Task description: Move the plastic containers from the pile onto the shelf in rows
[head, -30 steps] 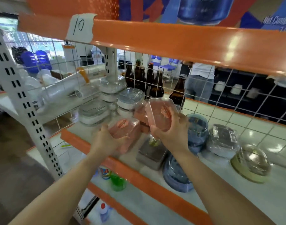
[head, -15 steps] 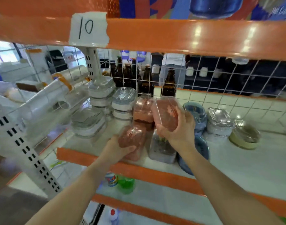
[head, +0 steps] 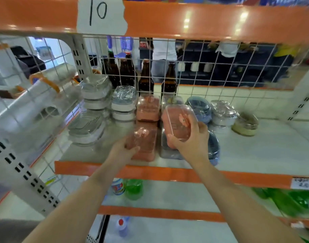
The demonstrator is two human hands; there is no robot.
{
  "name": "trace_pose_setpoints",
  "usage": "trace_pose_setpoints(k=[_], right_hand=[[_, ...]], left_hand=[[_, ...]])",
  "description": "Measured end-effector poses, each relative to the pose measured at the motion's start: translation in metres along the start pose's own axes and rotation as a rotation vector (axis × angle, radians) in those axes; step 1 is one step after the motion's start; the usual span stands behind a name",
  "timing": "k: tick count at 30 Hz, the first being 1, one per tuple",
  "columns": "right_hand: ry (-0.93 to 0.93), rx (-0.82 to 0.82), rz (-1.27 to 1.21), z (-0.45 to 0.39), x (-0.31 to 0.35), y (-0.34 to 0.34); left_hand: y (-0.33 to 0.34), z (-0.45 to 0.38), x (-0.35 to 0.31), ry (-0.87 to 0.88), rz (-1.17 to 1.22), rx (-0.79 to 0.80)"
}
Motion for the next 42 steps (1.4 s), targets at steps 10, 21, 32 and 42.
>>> trace_pose_setpoints(k=[10, 21, 32, 42], right_hand=[[0.061, 0.061, -0.022, 0.002, 0.005, -0.005], [0.063, 0.158, -0.053, 0.002, 0.023, 0.01], [-0.039, 0.33, 0.142, 0.012, 0.044, 0.061], [-0.005, 0.406, 0.12, 0.0, 0.047, 0.069]], left_hand=[[0.008, -0.001, -0.01, -0.067, -0.097, 0.011], [-0.014, -0.004, -0.015, -0.015, -0.039, -0.184], [-0.051, 0.0, -0.015, 0.188, -0.005, -0.28], [-0.057, -0.003, -0.012, 0.192, -0.052, -0.234]])
Point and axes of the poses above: each hand's wrist, its own z-axis away from the middle knuckle, its own y-axis out of the palm, x = y × z, the point moved 1 cm from there along -z, towards the middle knuckle, and after that the axes turned 9 degrees about -z, right-handed, at the moved point
